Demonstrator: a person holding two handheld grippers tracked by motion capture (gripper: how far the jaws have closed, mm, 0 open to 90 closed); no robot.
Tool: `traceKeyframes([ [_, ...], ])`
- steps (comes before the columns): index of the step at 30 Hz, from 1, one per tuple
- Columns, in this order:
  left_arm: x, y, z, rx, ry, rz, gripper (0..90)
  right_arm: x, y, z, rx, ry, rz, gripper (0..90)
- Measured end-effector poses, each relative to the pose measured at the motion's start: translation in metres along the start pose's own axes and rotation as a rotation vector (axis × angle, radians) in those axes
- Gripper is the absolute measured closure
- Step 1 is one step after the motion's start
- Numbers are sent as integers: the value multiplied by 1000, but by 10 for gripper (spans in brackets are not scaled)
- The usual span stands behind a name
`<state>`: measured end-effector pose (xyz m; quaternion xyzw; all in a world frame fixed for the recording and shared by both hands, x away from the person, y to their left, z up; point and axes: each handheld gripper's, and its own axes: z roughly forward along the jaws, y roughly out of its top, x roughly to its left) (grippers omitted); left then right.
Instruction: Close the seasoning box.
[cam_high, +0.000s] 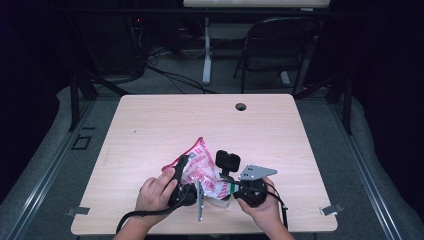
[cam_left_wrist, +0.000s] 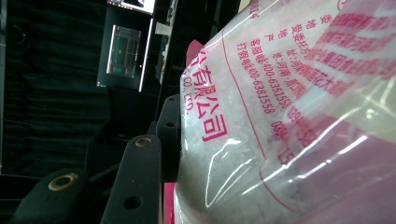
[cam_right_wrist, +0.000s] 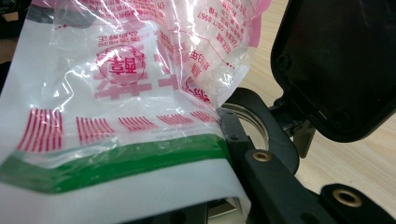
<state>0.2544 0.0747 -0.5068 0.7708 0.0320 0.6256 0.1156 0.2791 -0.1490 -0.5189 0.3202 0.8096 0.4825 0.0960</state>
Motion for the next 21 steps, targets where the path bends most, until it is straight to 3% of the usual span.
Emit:
traceKeyframes([
  [10,1,5,-3,1,28,24,642,-2,-1,-1,-5,6,11,900],
  [21,1,4,-4,-1,26,20,643,-1,-1,1,-2,6,9,900],
])
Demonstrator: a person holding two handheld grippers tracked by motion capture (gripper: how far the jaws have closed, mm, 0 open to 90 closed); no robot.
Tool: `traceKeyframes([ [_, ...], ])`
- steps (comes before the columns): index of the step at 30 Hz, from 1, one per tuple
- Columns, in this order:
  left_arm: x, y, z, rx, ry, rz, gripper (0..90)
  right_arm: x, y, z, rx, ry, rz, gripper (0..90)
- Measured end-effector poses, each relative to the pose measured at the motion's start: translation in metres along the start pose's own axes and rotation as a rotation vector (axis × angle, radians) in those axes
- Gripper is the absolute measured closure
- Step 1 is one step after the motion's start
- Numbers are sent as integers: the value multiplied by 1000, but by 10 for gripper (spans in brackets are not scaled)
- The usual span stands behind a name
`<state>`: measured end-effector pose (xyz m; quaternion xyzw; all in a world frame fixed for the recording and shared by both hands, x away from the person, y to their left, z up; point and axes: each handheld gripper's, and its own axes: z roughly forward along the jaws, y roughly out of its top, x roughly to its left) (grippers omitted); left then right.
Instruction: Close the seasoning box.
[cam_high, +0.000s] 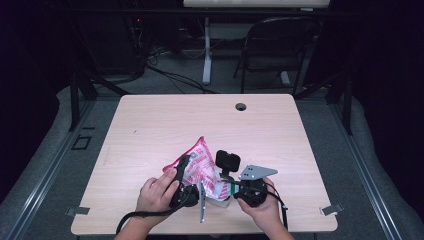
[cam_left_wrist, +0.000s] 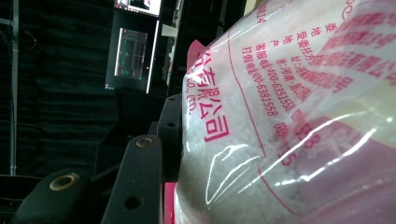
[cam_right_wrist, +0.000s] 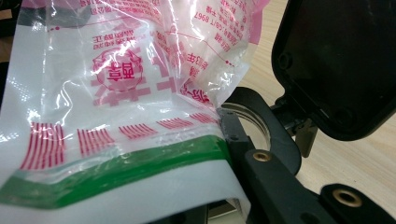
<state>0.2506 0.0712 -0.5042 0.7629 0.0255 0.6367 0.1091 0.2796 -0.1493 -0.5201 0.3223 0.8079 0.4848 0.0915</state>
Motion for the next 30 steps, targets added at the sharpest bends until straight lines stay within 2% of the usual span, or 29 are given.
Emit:
traceKeyframes([
  [30,0,-4,1,-2,-10,-8,647,1,0,3,1,0,0,900],
])
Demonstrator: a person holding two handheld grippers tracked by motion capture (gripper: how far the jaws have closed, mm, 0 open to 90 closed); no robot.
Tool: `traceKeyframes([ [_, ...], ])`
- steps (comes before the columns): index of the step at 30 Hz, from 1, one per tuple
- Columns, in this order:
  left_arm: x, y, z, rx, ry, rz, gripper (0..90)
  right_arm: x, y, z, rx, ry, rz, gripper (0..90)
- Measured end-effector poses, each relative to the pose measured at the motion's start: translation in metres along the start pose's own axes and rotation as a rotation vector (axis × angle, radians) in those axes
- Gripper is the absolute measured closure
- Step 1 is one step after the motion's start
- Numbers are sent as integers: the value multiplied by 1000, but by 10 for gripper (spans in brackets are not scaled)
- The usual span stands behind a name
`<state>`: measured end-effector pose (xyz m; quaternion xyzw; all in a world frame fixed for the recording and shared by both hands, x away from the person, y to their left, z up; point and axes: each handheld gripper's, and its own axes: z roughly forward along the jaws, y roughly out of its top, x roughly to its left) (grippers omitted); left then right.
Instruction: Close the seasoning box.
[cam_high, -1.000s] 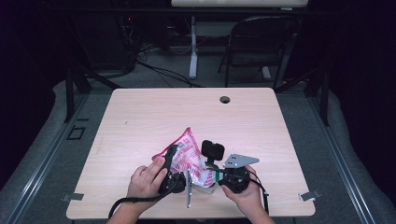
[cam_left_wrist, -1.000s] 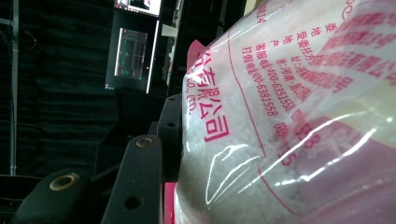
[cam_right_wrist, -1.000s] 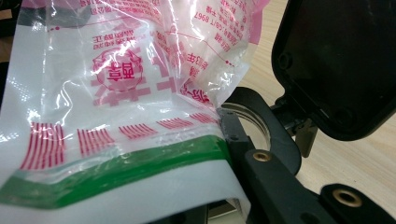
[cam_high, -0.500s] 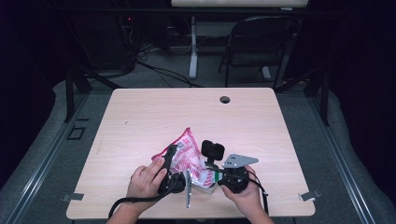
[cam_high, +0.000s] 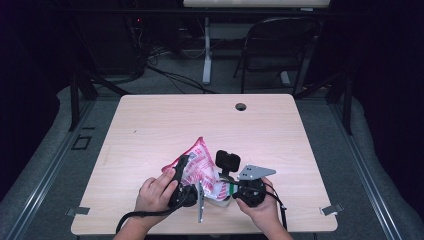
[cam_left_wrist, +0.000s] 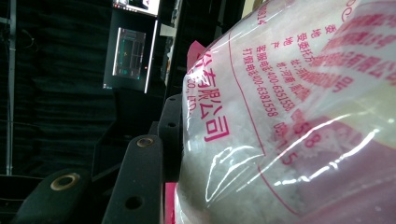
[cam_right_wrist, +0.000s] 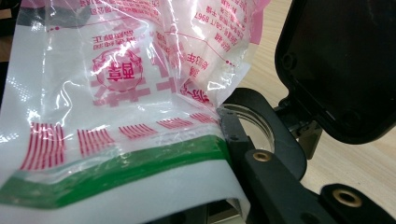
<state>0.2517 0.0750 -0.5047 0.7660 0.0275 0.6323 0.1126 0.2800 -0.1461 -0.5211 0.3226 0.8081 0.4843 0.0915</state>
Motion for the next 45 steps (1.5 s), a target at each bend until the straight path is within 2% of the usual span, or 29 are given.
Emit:
traceKeyframes([
  [15,1,-1,-1,6,3,12,649,1,0,0,-8,-3,0,900],
  [45,4,1,-3,1,23,9,650,2,1,3,-22,-8,6,900],
])
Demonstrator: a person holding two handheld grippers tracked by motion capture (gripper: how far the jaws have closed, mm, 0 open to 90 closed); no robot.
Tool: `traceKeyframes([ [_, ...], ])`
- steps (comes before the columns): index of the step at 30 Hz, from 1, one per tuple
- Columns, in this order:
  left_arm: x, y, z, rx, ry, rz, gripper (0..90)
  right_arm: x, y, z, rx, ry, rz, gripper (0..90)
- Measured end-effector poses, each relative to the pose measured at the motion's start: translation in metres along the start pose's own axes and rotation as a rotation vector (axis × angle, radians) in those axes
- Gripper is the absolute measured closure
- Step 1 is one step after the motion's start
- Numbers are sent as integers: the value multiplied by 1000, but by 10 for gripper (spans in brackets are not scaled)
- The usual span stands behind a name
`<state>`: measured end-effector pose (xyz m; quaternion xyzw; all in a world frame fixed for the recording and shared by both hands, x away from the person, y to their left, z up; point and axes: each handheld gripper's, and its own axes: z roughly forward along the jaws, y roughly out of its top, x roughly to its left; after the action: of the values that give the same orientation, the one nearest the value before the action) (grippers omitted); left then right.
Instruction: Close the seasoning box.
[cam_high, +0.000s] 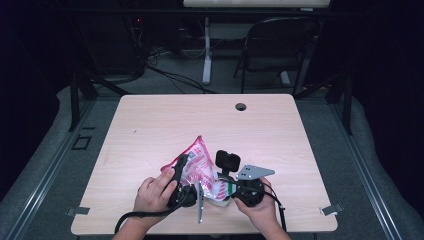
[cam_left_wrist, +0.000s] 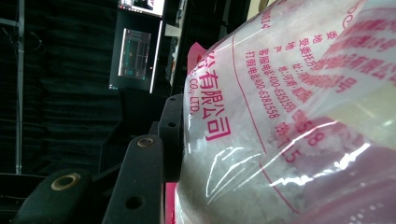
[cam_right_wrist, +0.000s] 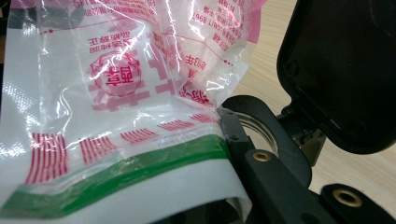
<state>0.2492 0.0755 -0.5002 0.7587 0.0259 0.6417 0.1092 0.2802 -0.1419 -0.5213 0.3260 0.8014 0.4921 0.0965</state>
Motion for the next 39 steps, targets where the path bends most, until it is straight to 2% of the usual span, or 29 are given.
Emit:
traceKeyframes([
  [15,2,3,0,-3,7,8,649,-1,0,3,2,4,6,900],
  [39,6,8,-2,-15,4,-8,651,0,0,2,-3,1,10,900],
])
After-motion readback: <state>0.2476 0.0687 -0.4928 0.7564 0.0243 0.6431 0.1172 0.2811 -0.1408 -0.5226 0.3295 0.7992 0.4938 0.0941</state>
